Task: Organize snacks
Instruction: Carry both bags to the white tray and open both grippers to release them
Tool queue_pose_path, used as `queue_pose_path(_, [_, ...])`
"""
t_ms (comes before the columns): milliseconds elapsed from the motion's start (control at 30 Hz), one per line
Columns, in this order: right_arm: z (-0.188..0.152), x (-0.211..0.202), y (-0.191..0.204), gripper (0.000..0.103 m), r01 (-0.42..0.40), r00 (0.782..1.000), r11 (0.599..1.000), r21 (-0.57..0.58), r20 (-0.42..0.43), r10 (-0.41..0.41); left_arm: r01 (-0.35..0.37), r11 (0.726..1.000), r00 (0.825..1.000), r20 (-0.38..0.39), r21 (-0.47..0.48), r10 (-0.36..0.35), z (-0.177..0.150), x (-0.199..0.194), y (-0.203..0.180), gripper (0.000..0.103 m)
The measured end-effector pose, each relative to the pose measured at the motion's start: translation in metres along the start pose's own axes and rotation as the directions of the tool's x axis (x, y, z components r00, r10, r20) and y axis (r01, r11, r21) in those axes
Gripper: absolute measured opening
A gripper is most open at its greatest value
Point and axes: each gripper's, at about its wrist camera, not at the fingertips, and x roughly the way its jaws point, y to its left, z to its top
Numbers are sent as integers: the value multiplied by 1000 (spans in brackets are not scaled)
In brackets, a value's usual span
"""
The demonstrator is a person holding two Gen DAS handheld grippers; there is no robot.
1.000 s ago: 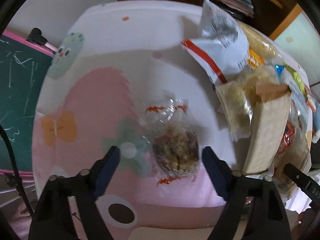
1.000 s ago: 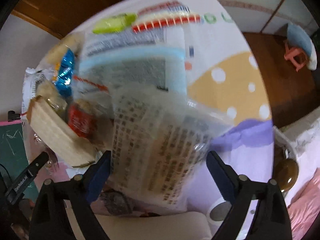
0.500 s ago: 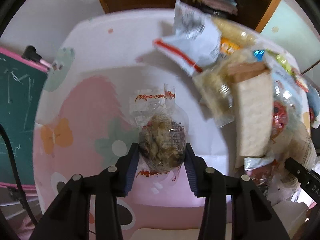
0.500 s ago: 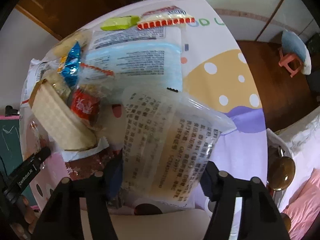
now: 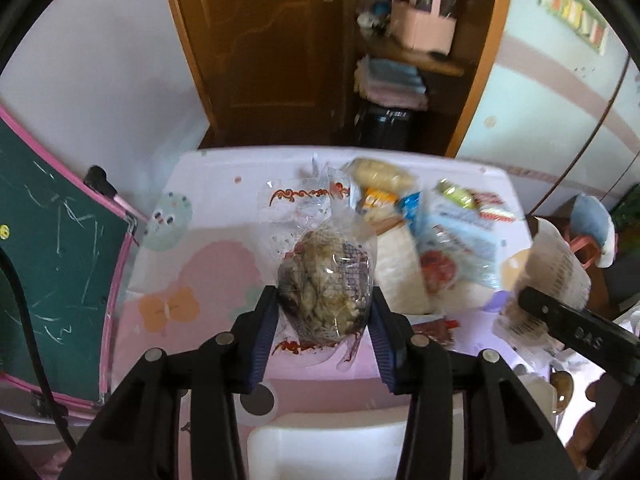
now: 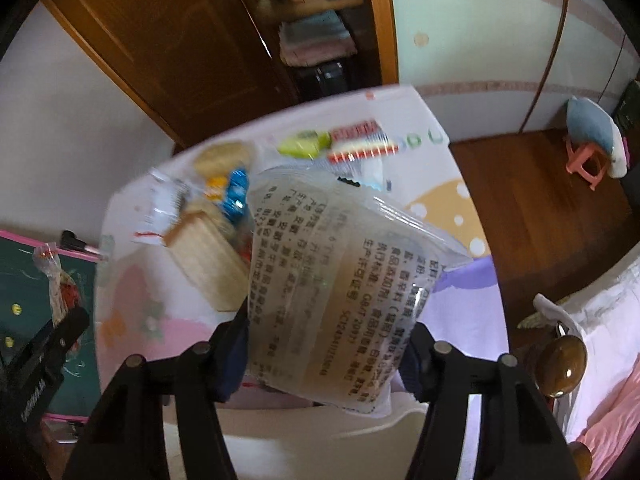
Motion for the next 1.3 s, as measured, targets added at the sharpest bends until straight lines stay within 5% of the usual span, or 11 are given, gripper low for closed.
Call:
queue_pose_path(500, [-34, -115, 38, 62, -92, 984, 991, -101, 146, 106, 56, 997, 991, 116, 54, -62, -26, -111, -4, 42])
queue_pose_path(767, [-78, -152, 54, 62, -51, 988, 984, -172, 138, 76, 95, 986, 987, 120, 140, -112, -63, -150, 2, 42])
queue_pose_path(1100, [-146, -151, 75, 63, 154, 983, 956, -248, 131, -125, 106, 964, 994, -21, 242, -105, -122, -116, 10, 43])
queue_pose_path(1300, [-166, -140, 76, 63, 200, 977, 949, -245, 119, -176, 103, 957, 994, -56, 270, -92, -152, -90, 14, 43])
